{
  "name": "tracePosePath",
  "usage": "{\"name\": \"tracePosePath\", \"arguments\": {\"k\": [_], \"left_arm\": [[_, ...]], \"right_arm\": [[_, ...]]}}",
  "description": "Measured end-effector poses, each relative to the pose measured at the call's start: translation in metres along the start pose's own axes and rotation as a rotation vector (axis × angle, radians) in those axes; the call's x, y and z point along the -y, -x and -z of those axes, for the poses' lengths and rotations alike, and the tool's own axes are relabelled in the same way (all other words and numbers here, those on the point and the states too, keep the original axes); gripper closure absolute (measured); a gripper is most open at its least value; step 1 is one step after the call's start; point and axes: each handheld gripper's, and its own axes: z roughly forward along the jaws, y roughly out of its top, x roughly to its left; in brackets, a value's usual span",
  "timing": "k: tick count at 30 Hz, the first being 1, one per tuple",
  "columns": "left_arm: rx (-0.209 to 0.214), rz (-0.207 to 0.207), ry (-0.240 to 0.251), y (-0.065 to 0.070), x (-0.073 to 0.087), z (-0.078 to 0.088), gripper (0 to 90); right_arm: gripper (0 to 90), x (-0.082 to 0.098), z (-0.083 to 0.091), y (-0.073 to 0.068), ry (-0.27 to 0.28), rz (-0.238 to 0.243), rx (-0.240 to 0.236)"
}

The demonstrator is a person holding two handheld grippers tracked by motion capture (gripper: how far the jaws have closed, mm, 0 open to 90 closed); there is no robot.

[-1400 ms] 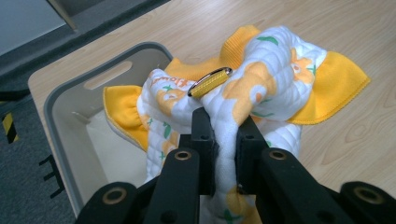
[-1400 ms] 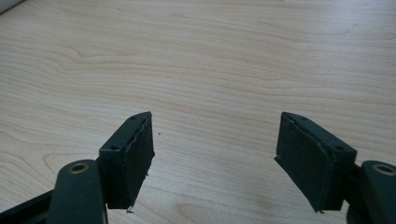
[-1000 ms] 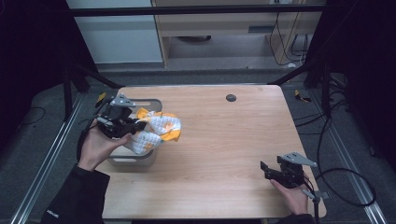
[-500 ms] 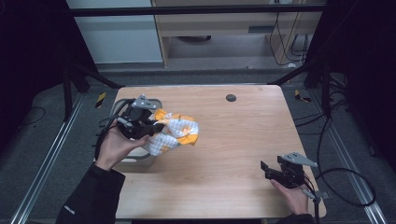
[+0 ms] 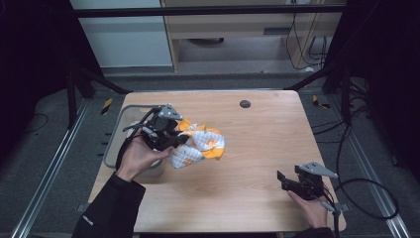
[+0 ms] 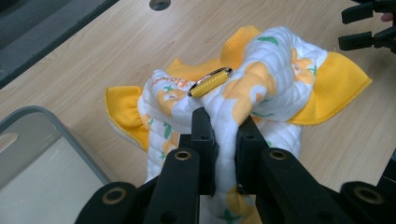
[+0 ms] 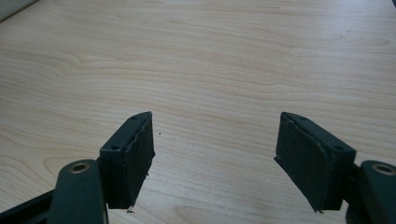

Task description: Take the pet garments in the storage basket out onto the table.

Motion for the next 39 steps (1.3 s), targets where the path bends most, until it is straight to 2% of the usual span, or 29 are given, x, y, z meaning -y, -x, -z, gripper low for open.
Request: {"name": "tracePosePath", "arguments": {"k": [11, 15, 24, 33, 39], "left_arm": [[0.028, -0.039, -0.028, 0.012, -0.008, -0.015, 81.7], [0.046, -0.05, -0.04, 0.017, -0.009, -0.024, 81.7], [0.059, -0.086, -0.07, 0.027, -0.012, -0.04, 81.7], [0.093, -0.09, -0.087, 0.034, -0.01, -0.059, 81.7], [0.099, -0.091, -0.093, 0.037, -0.009, -0.068, 81.7]], "right_arm": [[27.6, 0.0, 0.0, 0.001, 0.005, 0.002, 0.007], [27.6, 0.0, 0.0, 0.0, 0.006, 0.008, 0.007], [27.6, 0.0, 0.0, 0.001, 0.008, 0.004, 0.008], [27.5, 0.0, 0.0, 0.001, 0.009, 0.004, 0.009], [27.5, 0.0, 0.0, 0.001, 0.008, 0.007, 0.008]]}}
